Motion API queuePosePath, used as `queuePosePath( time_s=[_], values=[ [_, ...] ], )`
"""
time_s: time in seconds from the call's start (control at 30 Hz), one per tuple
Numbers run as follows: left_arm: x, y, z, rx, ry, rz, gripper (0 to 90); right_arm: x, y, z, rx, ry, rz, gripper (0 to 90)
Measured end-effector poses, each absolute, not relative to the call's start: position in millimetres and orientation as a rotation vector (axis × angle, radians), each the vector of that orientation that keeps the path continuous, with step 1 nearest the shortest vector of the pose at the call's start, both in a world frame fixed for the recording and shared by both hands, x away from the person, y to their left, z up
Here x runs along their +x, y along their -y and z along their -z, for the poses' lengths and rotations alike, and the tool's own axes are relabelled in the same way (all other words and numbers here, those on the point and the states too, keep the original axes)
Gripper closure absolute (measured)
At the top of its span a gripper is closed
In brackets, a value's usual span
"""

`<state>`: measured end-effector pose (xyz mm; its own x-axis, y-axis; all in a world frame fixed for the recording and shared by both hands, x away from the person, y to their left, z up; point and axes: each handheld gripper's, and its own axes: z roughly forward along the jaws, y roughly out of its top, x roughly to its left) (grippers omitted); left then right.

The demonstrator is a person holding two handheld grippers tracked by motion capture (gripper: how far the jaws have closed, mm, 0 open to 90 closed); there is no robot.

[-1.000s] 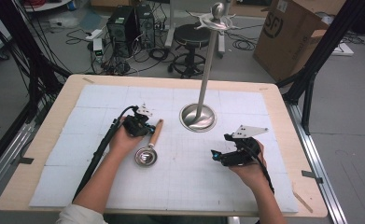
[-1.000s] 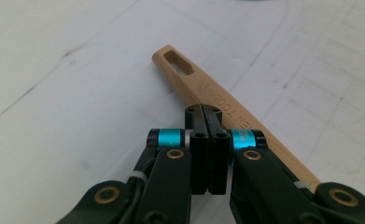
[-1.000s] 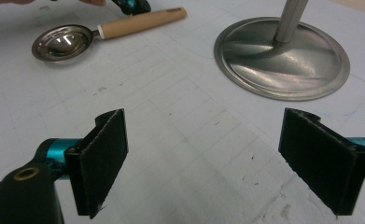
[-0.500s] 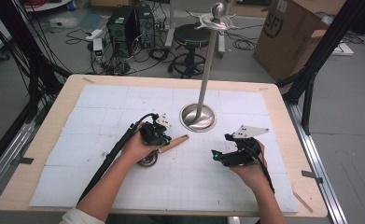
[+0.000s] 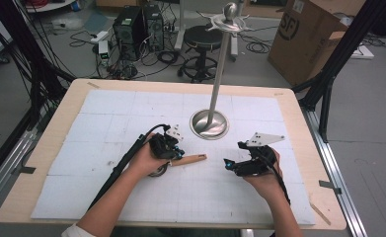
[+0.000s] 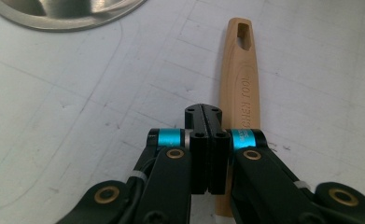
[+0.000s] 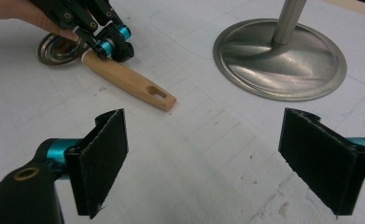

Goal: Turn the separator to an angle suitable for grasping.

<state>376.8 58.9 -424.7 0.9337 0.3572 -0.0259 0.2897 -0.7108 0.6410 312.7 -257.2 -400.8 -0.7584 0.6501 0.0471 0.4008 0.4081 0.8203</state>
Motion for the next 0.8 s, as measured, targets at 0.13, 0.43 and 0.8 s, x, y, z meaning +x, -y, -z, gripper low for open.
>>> queuePosePath(
  time_s=[0.13, 0.43, 0.8],
  values=[
    [375.0, -60.6, 423.2, 2.395, -0.461, -0.130, 89.6, 313.0, 257.2, 401.1, 0.916, -2.387, -1.278, 14.5],
    [373.3, -73.8, 413.4, 2.333, -0.472, -0.140, 86.6, 313.4, 257.9, 401.2, 0.915, -2.385, -1.278, 14.5],
    [364.9, -97.8, 406.7, 2.243, -0.516, -0.122, 77.3, 313.0, 258.0, 401.1, 0.922, -2.387, -1.272, 14.5]
  ],
)
